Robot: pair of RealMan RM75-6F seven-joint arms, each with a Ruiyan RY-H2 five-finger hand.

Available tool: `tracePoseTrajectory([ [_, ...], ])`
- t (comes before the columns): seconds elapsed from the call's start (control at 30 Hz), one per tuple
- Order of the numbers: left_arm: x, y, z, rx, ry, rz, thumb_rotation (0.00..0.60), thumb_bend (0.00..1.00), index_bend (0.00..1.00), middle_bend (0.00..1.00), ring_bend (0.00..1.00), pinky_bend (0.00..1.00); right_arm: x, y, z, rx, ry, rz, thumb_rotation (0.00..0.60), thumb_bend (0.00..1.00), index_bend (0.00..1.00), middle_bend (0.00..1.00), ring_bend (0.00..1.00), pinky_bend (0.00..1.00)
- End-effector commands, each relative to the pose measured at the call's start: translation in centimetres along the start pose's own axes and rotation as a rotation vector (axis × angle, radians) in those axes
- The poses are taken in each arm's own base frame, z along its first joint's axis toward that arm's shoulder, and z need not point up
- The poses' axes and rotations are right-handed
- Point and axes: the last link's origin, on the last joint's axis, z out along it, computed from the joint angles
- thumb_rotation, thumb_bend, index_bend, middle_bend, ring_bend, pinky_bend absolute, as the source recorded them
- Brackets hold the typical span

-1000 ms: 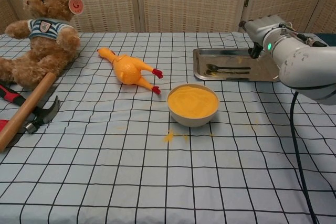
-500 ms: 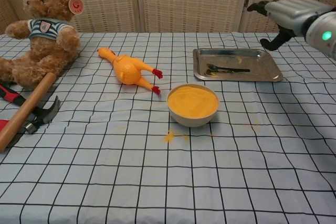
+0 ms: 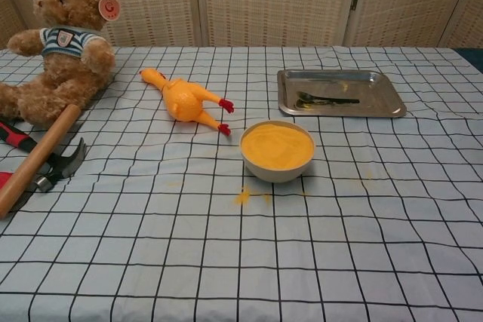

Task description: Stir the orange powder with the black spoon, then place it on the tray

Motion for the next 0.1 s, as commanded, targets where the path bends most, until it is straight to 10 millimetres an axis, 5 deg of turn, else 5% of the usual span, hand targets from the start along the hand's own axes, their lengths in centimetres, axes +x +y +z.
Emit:
tracePoseTrajectory([
  [0.03, -0.12, -0.16, 0.01, 0.016, -0.024, 0.007, 0.600, 0.46, 0.00, 0.00, 0.00, 0.12, -0.55, 1.04, -1.56, -0.009, 0.035, 0.073, 0.600, 0.42, 0.00, 0.00, 0.00, 0.00],
  [0.1, -0.22, -0.12, 0.10, 0.020, -0.037, 0.007, 0.600, 0.46, 0.00, 0.00, 0.00, 0.12, -0.50, 1.30, -1.70, -0.014, 0.028, 0.084, 0.600, 0.42, 0.00, 0.00, 0.00, 0.00],
])
